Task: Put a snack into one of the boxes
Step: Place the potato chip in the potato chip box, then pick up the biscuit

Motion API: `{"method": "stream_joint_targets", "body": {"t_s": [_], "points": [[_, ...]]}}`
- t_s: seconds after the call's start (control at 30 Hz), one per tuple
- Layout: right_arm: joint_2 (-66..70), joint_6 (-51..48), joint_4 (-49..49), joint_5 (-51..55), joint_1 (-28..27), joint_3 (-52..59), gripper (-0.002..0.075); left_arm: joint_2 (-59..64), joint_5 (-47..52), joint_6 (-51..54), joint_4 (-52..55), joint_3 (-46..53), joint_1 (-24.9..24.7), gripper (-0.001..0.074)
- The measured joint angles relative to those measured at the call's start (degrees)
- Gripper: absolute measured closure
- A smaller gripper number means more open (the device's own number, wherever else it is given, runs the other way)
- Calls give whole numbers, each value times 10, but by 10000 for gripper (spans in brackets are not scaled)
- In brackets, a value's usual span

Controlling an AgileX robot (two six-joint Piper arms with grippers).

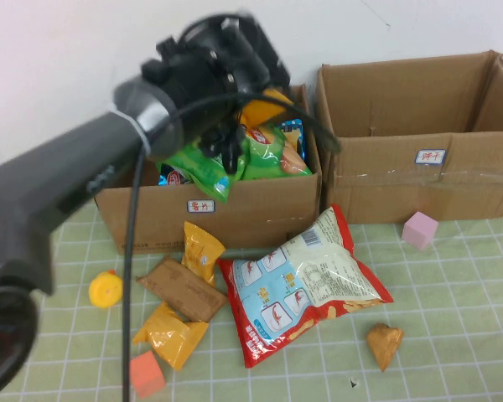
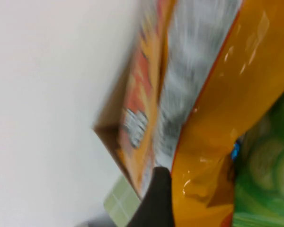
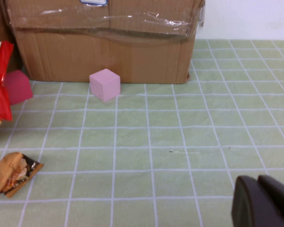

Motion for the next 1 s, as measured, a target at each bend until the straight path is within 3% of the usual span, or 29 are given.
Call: {"method": "stream_joint_targets", "body": {"t_s": [0.13, 0.23, 0.33, 0.4, 0.5, 0.8, 1.0], "points": [[0, 0, 0, 0, 0, 0, 728, -71, -28, 0, -32, 0, -22, 174], [0, 0, 0, 0, 0, 0, 728, -141, -41, 11, -77, 21, -41, 278], [0, 0, 0, 0, 0, 0, 728, -204, -41, 27, -124, 72, -50, 443], [0, 0, 0, 0, 0, 0, 728, -254, -36, 36, -160, 127, -50, 593], [0, 0, 0, 0, 0, 0, 728, -316, -35, 37, -199, 224, -50, 693], [0, 0, 0, 0, 0, 0, 728, -491, -124, -54, -237, 501, -50, 735], [0, 0, 0, 0, 0, 0, 728, -498, -121, -77, -254, 583, -50, 726]]}}
